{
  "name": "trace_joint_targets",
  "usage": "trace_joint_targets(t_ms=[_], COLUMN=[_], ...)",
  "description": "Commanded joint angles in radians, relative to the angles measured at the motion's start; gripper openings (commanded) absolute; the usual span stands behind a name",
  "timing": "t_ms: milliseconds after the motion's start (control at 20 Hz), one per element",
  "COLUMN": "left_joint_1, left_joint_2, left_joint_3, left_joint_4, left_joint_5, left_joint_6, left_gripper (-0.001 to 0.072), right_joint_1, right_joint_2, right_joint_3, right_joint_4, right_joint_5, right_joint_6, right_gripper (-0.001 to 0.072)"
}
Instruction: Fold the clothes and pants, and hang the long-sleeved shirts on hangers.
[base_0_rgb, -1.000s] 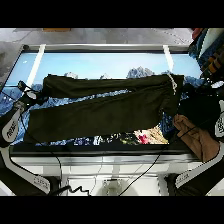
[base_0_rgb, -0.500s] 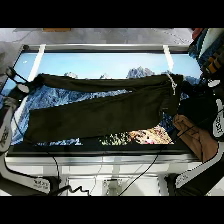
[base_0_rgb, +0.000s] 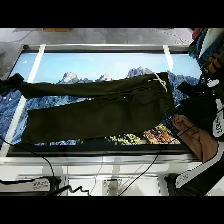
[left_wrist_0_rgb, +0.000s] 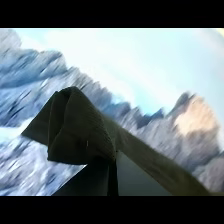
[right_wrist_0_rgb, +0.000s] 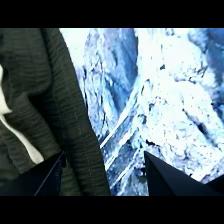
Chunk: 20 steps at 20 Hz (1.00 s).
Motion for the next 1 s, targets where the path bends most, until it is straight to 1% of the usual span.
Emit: trace_joint_targets(t_ms=[0,50,150,200,300,500,600,700,900,950], left_joint_1=[0.021,0.016,0.005,-0.002,-0.015,-0.027,-0.027,-0.027,-0.027,-0.027], left_joint_2=[-0.01,-0.013,-0.018,-0.019,-0.021,-0.035,-0.046,-0.056,-0.064,-0.064], left_joint_3=[0.0,0.0,0.0,0.0,0.0,0.0,0.0,0.0,0.0,0.0], left_joint_4=[0.107,0.104,0.104,0.104,0.104,0.103,0.104,0.103,0.103,0.103], left_joint_5=[-0.151,-0.15,-0.15,-0.15,-0.15,-0.15,-0.15,-0.15,-0.151,-0.151], left_joint_6=[0.001,0.001,0.001,0.001,0.001,0.001,0.001,0.001,0.001,0.001], left_gripper=[0.0017,0.0017,0.0017,0.0017,0.0017,0.0018,0.0018,0.0018,0.0018,0.0018], right_joint_1=[0.003,0.008,0.034,0.055,0.089,0.076,0.064,0.049,0.013,0.01], right_joint_2=[-0.003,-0.011,-0.049,-0.068,-0.106,-0.212,-0.249,-0.287,-0.352,-0.362], right_joint_3=[0.002,0.006,0.056,0.083,0.138,0.269,0.312,0.351,0.362,0.362], right_joint_4=[0.004,0.012,0.027,0.022,-0.011,-0.025,-0.007,0.029,0.2,0.235], right_joint_5=[0.044,0.053,0.114,0.131,0.117,0.14,0.17,0.249,0.439,0.458], right_joint_6=[-0.029,-0.029,-0.029,-0.047,-0.046,0.112,0.138,0.138,0.116,0.113], right_gripper=[0.0548,0.0548,0.0549,0.0549,0.0549,0.0549,0.0549,0.0549,0.0549,0.0522])
